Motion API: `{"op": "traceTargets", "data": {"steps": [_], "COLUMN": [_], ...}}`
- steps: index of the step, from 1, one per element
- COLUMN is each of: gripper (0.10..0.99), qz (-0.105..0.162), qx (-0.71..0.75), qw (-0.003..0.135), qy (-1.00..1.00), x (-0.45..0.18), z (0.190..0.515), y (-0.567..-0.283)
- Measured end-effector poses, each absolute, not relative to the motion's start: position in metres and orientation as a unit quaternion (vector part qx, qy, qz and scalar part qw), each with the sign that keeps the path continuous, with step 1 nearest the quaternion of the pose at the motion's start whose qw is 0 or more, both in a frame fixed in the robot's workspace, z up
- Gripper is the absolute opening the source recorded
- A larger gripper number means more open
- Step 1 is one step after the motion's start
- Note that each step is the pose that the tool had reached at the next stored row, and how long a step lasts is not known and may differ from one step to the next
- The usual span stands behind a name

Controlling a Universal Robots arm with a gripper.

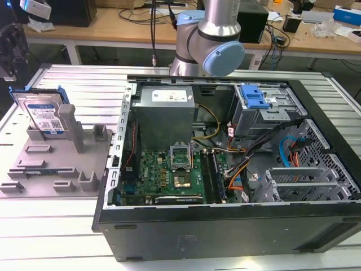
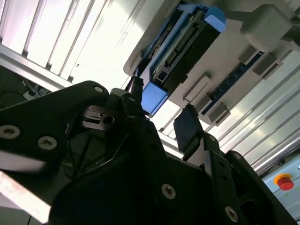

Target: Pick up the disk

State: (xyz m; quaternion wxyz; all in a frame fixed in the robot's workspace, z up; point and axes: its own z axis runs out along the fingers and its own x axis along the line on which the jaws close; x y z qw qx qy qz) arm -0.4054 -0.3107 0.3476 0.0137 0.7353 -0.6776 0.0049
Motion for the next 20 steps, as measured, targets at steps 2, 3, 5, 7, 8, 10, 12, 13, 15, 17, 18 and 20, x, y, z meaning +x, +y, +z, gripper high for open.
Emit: {"op": "traceTargets", "data": {"steps": [2, 3, 5, 7, 8, 10, 12, 13, 15, 17, 18, 20], "gripper": [0.541, 0.541, 0.541, 0.541, 0.541, 0.541, 0.541, 0.541, 0.541, 0.541, 0.541, 0.541], "qz": [0.005, 0.005, 0.005, 0.005, 0.005, 0.005, 0.005, 0.005, 0.005, 0.005, 0.005, 0.005], "qx": [0.737, 0.737, 0.738, 0.738, 0.738, 0.738, 0.737, 0.736, 0.733, 0.732, 0.732, 0.729], "qw": [0.014, 0.014, 0.014, 0.014, 0.014, 0.013, 0.013, 0.013, 0.013, 0.013, 0.013, 0.013], "qy": [-0.676, -0.676, -0.675, -0.675, -0.675, -0.675, -0.676, -0.677, -0.680, -0.681, -0.682, -0.684], "x": [-0.405, -0.405, -0.406, -0.406, -0.406, -0.406, -0.407, -0.408, -0.409, -0.410, -0.410, -0.410], "z": [0.345, 0.344, 0.342, 0.340, 0.340, 0.340, 0.339, 0.338, 0.336, 0.335, 0.335, 0.331], "y": [-0.311, -0.311, -0.311, -0.311, -0.311, -0.311, -0.311, -0.311, -0.311, -0.311, -0.311, -0.311]}}
